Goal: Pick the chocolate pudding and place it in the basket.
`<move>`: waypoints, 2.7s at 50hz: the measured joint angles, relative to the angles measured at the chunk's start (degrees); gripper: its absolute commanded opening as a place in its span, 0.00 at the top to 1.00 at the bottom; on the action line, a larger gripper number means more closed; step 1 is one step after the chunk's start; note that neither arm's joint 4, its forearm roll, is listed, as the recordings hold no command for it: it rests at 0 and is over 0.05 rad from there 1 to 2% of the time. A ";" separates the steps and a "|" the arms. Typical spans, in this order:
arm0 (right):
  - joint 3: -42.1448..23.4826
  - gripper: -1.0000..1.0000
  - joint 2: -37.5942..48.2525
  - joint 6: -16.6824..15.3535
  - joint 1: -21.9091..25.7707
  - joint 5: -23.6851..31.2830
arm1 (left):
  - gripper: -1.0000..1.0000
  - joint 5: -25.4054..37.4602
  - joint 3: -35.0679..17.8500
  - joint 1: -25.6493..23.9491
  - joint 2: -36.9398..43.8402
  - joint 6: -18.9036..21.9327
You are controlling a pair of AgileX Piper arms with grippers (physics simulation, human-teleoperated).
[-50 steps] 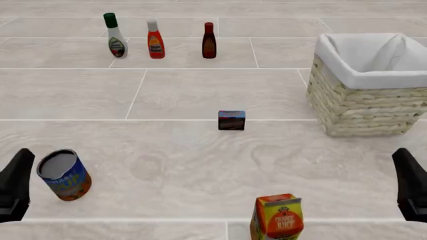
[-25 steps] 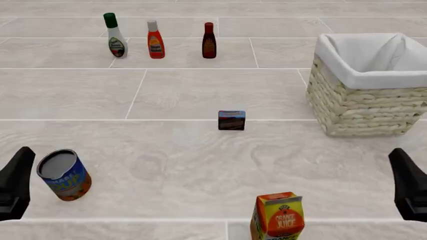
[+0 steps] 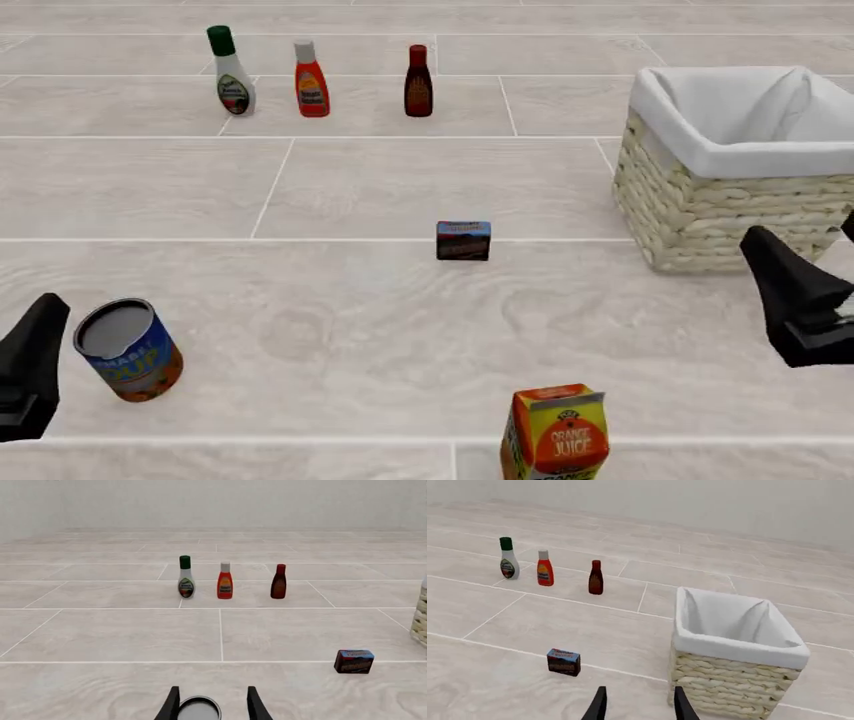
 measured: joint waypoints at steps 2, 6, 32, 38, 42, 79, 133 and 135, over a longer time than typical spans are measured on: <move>-1.17 0.00 2.11 -0.83 0.84 -0.39 | 0.00 0.04 -0.01 0.00 -0.02 0.00; -3.42 0.00 6.24 -2.45 2.65 -0.95 | 0.00 0.11 -0.05 0.00 -0.07 0.01; -19.35 0.00 29.49 -11.76 12.45 2.73 | 0.00 -0.06 -0.01 -0.03 0.07 0.03; -23.50 0.00 34.20 -14.85 14.16 5.65 | 0.00 -0.14 0.02 -0.03 0.12 0.03; -26.19 0.00 37.30 -16.52 15.03 7.36 | 0.00 -0.18 0.04 -0.03 0.14 0.03; -46.70 0.00 60.22 -31.06 17.02 18.29 | 0.00 0.02 0.06 -0.04 -0.09 0.04; -65.38 0.00 81.94 -47.99 18.52 30.78 | 0.00 0.06 0.03 -0.05 -0.10 0.05; -65.81 0.00 82.71 -48.38 18.42 30.80 | 0.00 0.06 0.03 -0.05 -0.10 0.05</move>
